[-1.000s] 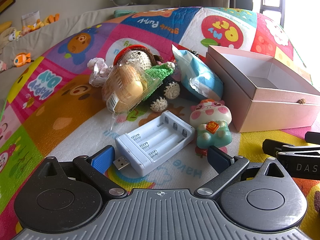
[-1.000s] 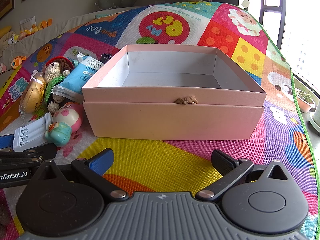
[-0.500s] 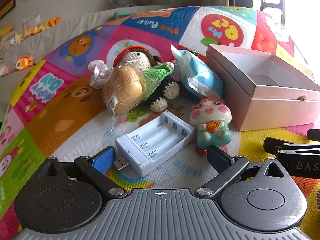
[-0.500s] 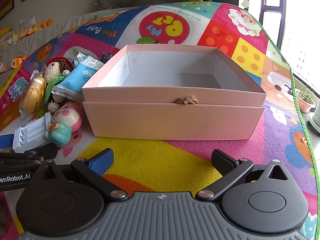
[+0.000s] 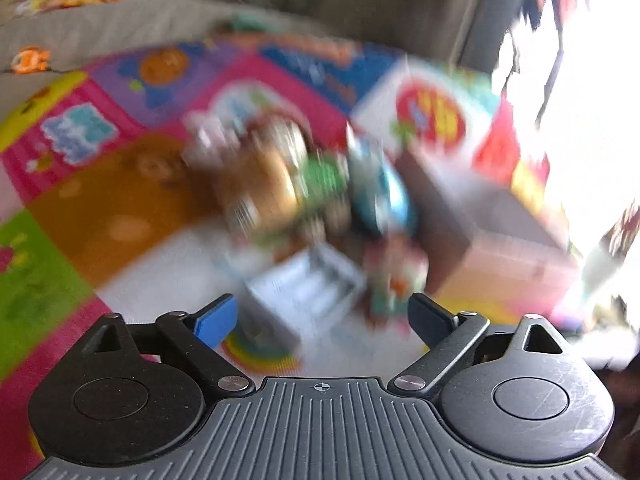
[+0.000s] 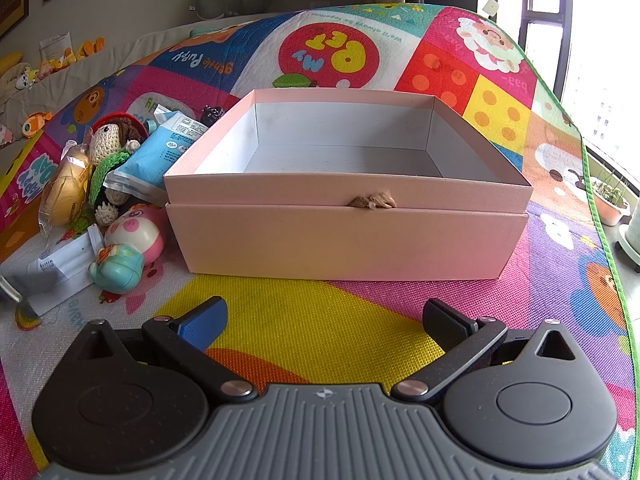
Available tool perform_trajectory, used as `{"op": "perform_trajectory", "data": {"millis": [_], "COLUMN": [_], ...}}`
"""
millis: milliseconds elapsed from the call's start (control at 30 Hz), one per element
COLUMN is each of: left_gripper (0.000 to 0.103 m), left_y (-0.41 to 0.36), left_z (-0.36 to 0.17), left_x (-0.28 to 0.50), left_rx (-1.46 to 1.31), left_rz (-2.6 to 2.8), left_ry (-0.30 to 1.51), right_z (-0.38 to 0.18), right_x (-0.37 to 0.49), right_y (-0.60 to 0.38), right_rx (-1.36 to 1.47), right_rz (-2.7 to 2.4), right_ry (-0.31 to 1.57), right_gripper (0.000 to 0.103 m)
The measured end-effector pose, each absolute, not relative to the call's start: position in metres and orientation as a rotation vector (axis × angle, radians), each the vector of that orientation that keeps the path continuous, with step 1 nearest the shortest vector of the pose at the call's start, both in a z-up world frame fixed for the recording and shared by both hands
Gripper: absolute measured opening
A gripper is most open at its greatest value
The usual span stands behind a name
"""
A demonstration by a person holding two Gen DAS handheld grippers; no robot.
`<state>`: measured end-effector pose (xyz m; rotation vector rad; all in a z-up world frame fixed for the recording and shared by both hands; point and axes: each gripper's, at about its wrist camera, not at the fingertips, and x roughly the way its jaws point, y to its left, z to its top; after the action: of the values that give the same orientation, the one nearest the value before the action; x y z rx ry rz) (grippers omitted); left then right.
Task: Organize objects
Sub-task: 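Grasp the packaged bun with the left gripper and lift it, then grasp the white battery charger with the right gripper while the left carries the bun to the pink box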
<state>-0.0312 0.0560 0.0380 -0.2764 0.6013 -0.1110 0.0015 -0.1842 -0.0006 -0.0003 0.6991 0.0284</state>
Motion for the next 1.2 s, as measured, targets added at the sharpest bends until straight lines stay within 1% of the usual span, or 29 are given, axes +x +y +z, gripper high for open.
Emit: {"op": "perform_trajectory", "data": {"millis": [67,133,233,333,367,400,433,467,500,533,567,667,767,867,933,1033,1100,1200], "left_gripper": [0.094,0.094,0.094,0.090,0.086,0.079,0.080,0.076,0.066,0.062,0.061,0.061,0.061,0.061,0.061,0.061,0.061,0.061], "left_y": [0.069,0.080,0.089,0.094,0.095,0.096,0.096,0.096,0.096,0.097,0.099,0.105,0.105,0.104,0.109,0.117,0.119,0.112], "left_z": [0.057,0.067,0.061,0.040,0.035,0.027,0.023,0.022,0.021,0.021,0.023,0.034,0.044,0.040,0.034,0.034,0.034,0.029], "left_x": [-0.030,-0.013,0.032,0.068,0.075,0.078,0.082,0.084,0.086,0.085,0.082,0.054,0.015,-0.009,-0.008,0.000,0.012,0.017], "left_rx": [-0.304,-0.328,-0.321,-0.354,-0.369,-0.373,-0.372,-0.371,-0.366,-0.367,-0.377,-0.393,-0.294,-0.233,-0.255,-0.278,-0.258,-0.184], "left_rz": [-0.067,-0.055,-0.016,-0.036,-0.042,-0.044,-0.048,-0.051,-0.048,-0.050,-0.054,-0.117,-0.169,-0.199,-0.182,-0.134,-0.138,-0.160], "left_ry": [0.521,0.493,0.603,0.738,0.763,0.780,0.784,0.771,0.764,0.761,0.761,0.703,0.654,0.698,0.712,0.685,0.683,0.733], "right_z": [-0.001,-0.001,-0.001,-0.001,-0.001,-0.001,-0.001,-0.001,-0.001,-0.001,-0.002,-0.002,-0.002,-0.001,0.001,0.002,0.003,0.005], "right_x": [0.002,0.002,0.002,0.002,0.002,0.002,0.002,0.002,0.002,0.002,0.002,0.002,0.001,-0.008,-0.012,-0.011,-0.012,-0.013], "right_y": [-0.184,-0.184,-0.184,-0.184,-0.184,-0.184,-0.184,-0.184,-0.184,-0.184,-0.185,-0.185,-0.185,-0.188,-0.190,-0.187,-0.187,-0.185], "right_rx": [0.000,0.000,0.000,0.000,0.000,0.000,0.000,0.000,0.000,0.000,0.001,0.003,-0.008,-0.020,-0.030,-0.034,-0.029,-0.034], "right_rz": [0.028,0.028,0.028,0.028,0.028,0.028,0.028,0.028,0.028,0.028,0.029,0.030,0.053,0.091,0.119,0.130,0.123,0.121], "right_ry": [0.699,0.700,0.700,0.701,0.700,0.700,0.700,0.700,0.700,0.700,0.700,0.702,0.725,0.745,0.747,0.760,0.771,0.788], "right_gripper": [0.103,0.103,0.103,0.103,0.103,0.103,0.103,0.103,0.103,0.103,0.103,0.103,0.103,0.103,0.103,0.103,0.103,0.103]}}
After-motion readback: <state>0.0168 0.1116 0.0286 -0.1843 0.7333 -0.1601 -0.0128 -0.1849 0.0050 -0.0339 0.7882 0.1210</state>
